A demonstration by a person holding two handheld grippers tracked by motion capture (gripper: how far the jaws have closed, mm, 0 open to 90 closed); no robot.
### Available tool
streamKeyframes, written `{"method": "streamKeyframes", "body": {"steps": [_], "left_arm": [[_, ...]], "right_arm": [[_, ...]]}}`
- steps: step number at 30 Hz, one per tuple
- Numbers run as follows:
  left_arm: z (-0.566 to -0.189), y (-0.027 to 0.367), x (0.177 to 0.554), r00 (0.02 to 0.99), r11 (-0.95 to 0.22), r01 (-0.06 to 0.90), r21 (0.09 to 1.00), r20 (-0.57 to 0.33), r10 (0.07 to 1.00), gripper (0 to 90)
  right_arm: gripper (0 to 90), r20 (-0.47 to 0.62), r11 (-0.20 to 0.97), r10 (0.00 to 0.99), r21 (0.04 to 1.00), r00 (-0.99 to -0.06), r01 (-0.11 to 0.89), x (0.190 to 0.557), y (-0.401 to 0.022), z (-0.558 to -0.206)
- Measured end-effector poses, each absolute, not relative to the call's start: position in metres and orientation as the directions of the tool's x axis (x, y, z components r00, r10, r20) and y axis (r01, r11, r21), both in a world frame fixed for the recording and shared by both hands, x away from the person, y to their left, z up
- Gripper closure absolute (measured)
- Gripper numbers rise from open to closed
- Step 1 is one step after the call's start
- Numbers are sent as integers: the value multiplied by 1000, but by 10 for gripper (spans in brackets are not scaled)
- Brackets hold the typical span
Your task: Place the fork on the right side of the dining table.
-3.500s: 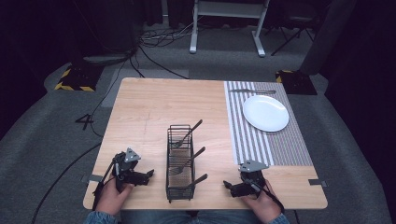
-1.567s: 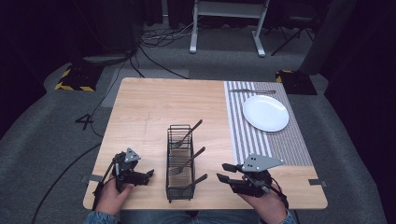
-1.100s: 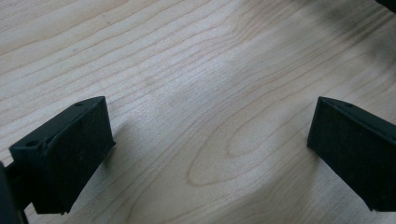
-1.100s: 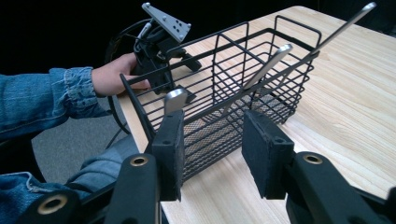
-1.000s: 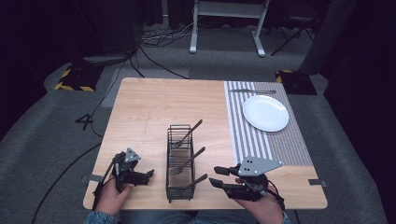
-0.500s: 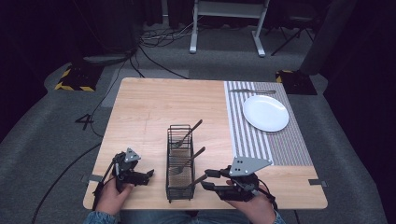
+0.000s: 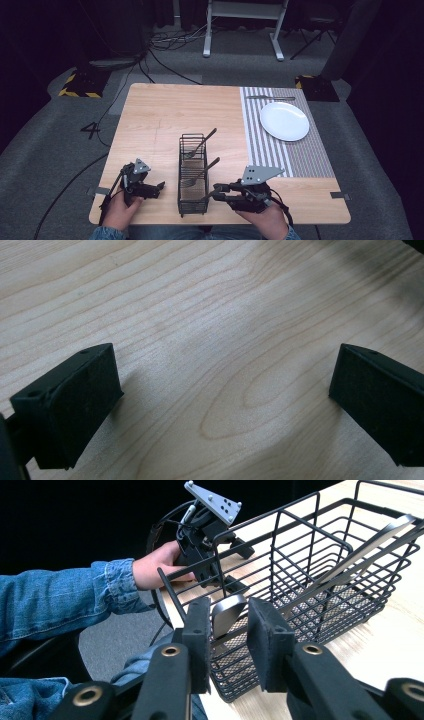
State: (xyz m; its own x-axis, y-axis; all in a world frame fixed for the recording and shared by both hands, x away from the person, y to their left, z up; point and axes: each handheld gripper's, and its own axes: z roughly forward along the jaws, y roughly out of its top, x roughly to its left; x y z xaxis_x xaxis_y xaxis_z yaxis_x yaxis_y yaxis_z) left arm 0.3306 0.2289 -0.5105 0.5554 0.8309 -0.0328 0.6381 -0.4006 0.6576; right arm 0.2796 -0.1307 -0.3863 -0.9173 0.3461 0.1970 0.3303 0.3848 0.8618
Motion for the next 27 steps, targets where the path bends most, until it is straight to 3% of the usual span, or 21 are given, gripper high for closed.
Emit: {"method": "streamKeyframes", "body": {"steps": [5,27], "left_arm": [[-510,229,331,555,-400,638,657,-33,831,2],[-510,229,331,556,-403,637,657,-30,830,2]], "right_arm": [[770,182,388,346,866,-920,317,278,-129,-386],[822,133,359,360,894,-923,268,272,-129,-373]]}}
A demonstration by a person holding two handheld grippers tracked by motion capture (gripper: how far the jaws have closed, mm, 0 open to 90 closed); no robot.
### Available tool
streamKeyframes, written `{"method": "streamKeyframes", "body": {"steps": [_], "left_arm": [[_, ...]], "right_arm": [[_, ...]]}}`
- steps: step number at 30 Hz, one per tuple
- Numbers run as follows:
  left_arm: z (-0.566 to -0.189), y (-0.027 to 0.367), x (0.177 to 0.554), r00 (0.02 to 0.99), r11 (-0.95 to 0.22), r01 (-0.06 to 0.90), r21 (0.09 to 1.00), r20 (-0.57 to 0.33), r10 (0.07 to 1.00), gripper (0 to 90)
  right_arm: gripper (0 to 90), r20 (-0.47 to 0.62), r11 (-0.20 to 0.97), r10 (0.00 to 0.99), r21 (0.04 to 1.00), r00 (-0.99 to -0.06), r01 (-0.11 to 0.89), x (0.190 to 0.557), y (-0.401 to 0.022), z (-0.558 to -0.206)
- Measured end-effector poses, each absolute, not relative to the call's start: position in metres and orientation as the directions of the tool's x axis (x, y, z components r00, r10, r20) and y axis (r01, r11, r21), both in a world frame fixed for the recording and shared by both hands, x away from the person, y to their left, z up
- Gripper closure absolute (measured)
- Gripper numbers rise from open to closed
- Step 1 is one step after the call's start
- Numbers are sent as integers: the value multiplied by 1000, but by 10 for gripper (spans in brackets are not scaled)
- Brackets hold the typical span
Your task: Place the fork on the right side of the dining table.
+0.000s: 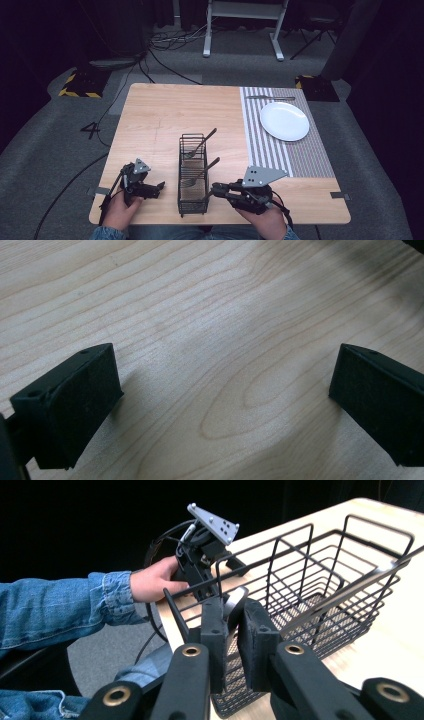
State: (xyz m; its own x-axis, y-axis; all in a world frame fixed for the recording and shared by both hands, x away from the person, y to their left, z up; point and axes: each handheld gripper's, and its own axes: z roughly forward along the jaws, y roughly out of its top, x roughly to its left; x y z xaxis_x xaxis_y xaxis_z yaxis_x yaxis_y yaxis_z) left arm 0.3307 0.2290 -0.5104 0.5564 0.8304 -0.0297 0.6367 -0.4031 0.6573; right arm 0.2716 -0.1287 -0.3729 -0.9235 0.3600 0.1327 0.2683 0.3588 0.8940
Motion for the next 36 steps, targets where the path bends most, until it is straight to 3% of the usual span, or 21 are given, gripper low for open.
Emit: {"method": "streamKeyframes", "body": {"steps": [2,36], "left_arm": [[-510,229,331,557,-403,637,657,-30,830,2],[-510,229,332,563,-408,631,660,-27,826,2]], "right_arm": [[864,122,351,364,900,-923,257,271,-130,-370],[866,92,224,387,956,-917,190,265,-169,-305]]}}
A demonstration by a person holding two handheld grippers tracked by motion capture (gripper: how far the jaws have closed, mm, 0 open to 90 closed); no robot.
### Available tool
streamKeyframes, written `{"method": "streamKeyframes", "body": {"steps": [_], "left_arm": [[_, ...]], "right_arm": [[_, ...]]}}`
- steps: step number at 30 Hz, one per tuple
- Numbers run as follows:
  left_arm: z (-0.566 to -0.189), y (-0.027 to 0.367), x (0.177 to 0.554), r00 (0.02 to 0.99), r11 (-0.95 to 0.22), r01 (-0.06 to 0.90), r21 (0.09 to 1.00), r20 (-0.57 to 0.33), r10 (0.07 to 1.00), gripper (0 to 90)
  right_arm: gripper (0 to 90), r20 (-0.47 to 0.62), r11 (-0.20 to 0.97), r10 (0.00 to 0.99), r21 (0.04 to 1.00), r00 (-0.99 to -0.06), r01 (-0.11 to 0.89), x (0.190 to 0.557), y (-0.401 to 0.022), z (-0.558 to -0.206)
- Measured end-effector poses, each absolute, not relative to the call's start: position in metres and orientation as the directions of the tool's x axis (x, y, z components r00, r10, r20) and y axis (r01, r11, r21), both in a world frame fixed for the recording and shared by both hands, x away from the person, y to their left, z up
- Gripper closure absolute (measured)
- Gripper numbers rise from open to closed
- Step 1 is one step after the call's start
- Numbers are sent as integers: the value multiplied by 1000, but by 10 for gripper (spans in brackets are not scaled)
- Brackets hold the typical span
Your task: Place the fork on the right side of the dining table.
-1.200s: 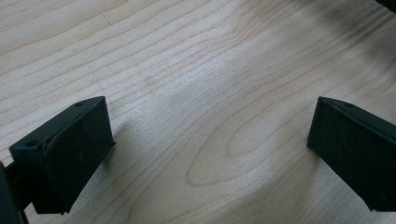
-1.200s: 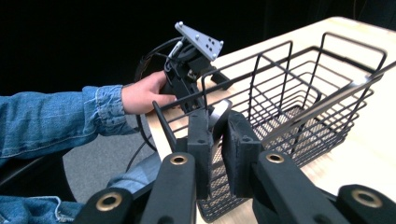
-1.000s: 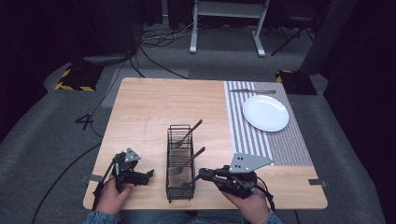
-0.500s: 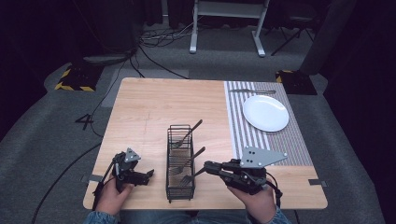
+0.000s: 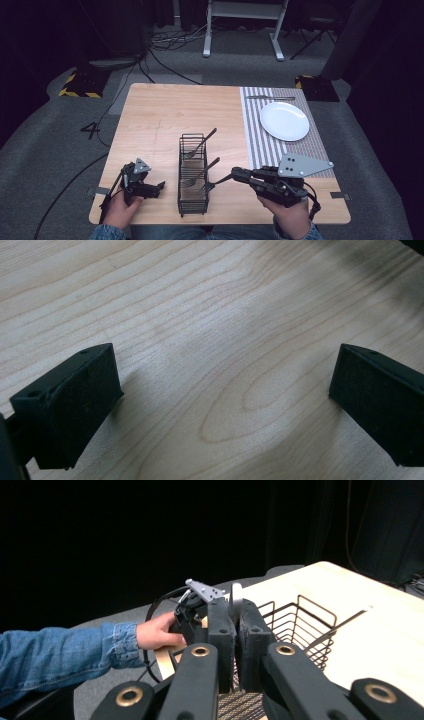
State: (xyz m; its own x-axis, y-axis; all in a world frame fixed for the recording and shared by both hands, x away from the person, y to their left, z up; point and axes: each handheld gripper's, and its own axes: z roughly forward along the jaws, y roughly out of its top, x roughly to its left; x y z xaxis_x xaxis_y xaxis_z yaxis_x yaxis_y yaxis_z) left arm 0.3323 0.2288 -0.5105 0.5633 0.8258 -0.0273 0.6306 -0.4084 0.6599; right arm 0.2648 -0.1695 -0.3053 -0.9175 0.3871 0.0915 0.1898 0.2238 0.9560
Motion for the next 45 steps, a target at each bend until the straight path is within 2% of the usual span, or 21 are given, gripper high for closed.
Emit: {"method": "streamKeyframes", "body": {"steps": [20,36,45], "left_arm": [[-510,229,332,564,-409,632,658,-28,825,2],[-510,229,332,564,-409,632,658,-28,825,2],[-510,229,333,564,-409,631,659,-28,825,2]], "right_arm": [[865,60,179,531,967,-846,180,270,-225,-284],[865,63,152,665,964,-744,217,298,-265,-287],[865,75,127,740,960,-668,249,327,-288,-296]]}}
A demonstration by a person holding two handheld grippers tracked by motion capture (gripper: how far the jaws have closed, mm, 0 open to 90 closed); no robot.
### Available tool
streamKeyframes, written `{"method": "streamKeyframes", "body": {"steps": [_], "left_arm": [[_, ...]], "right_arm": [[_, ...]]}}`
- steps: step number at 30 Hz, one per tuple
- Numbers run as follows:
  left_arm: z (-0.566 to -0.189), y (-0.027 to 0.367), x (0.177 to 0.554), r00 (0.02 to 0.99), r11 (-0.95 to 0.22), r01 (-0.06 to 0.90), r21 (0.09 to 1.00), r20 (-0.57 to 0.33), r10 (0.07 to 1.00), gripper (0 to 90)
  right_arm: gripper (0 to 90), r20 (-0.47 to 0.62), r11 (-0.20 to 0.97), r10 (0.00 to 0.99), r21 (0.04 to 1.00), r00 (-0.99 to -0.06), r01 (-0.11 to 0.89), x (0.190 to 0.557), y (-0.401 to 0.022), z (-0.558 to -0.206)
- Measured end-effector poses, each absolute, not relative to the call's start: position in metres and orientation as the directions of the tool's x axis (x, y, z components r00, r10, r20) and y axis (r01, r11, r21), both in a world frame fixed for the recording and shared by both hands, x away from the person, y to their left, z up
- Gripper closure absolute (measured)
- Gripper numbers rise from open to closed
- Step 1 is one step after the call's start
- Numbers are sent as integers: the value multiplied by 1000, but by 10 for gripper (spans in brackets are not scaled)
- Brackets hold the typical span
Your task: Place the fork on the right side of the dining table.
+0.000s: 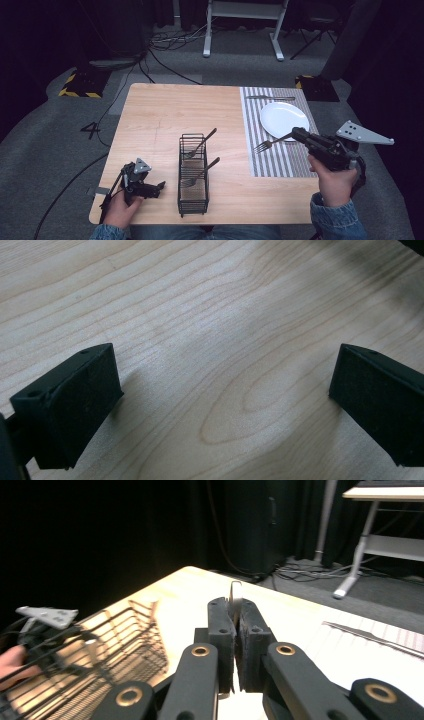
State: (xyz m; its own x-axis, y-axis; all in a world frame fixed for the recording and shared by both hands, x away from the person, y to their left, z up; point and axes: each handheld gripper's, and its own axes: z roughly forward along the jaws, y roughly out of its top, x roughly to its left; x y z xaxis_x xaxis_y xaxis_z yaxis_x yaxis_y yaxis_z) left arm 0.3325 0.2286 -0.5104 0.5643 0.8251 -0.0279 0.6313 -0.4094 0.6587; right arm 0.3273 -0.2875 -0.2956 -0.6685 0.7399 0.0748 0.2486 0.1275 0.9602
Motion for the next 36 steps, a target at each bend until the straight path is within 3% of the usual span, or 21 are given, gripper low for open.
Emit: {"method": "streamKeyframes", "body": {"steps": [16,36], "left_arm": [[-510,229,332,564,-409,632,658,-28,825,2],[-510,229,332,564,-409,632,658,-28,825,2]], "right_arm": [[865,109,86,835,943,-539,323,376,-316,-331],[865,93,112,867,920,-489,375,406,-310,-367]]}}
